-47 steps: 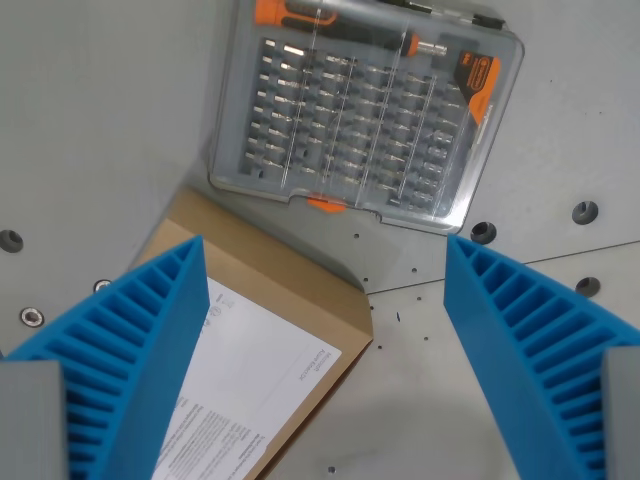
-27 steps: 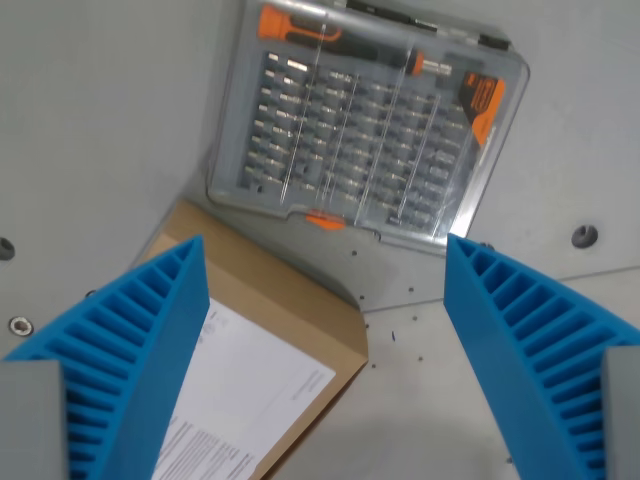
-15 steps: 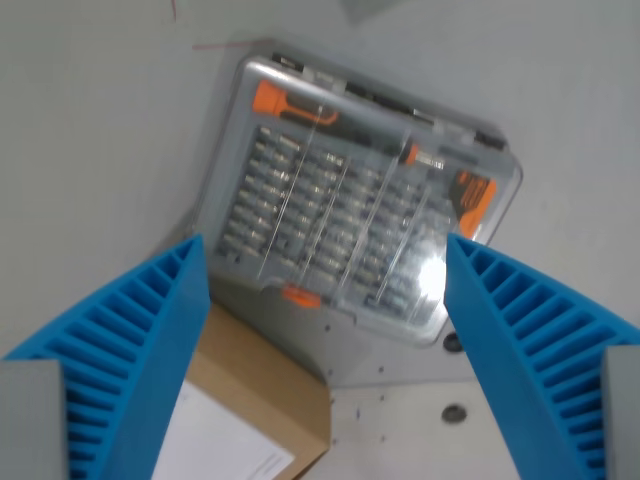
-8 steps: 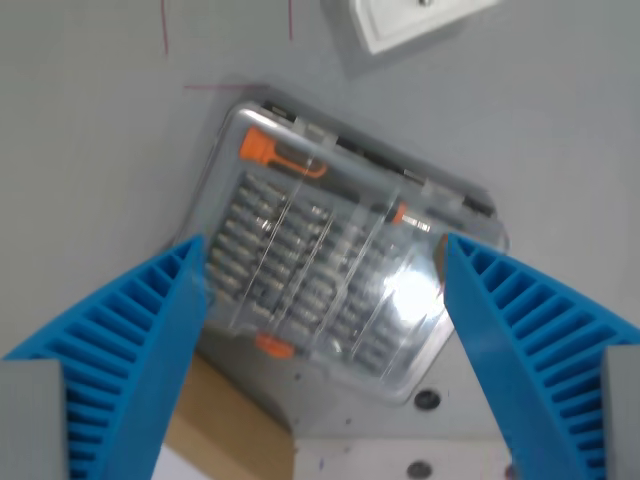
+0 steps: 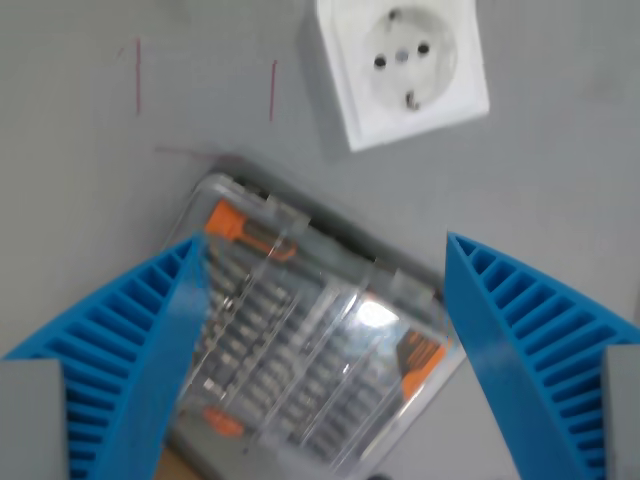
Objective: Move above the white socket
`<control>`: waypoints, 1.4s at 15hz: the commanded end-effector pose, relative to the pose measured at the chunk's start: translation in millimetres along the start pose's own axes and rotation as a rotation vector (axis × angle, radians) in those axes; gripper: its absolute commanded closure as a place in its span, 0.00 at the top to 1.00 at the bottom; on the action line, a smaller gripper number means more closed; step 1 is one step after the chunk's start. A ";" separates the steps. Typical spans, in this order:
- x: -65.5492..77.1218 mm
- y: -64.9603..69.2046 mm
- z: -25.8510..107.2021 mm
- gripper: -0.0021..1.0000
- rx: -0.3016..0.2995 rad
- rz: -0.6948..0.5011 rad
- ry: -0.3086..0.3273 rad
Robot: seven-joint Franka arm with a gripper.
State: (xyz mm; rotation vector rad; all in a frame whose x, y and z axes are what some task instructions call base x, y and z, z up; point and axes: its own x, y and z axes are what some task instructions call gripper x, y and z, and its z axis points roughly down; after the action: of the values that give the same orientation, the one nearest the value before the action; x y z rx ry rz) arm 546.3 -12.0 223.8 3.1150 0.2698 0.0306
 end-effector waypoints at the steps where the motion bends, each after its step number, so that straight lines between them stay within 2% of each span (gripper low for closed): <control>1: 11.8 8.6 6.0 1.00 -0.015 -0.169 -0.007; 13: 39.9 26.1 37.3 1.00 -0.019 -0.234 -0.007; 21: 47.3 31.6 46.1 1.00 -0.020 -0.222 0.002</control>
State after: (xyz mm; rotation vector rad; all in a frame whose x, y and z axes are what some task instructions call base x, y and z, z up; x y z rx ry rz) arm 593.1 -32.1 179.8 3.0748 0.5374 0.0364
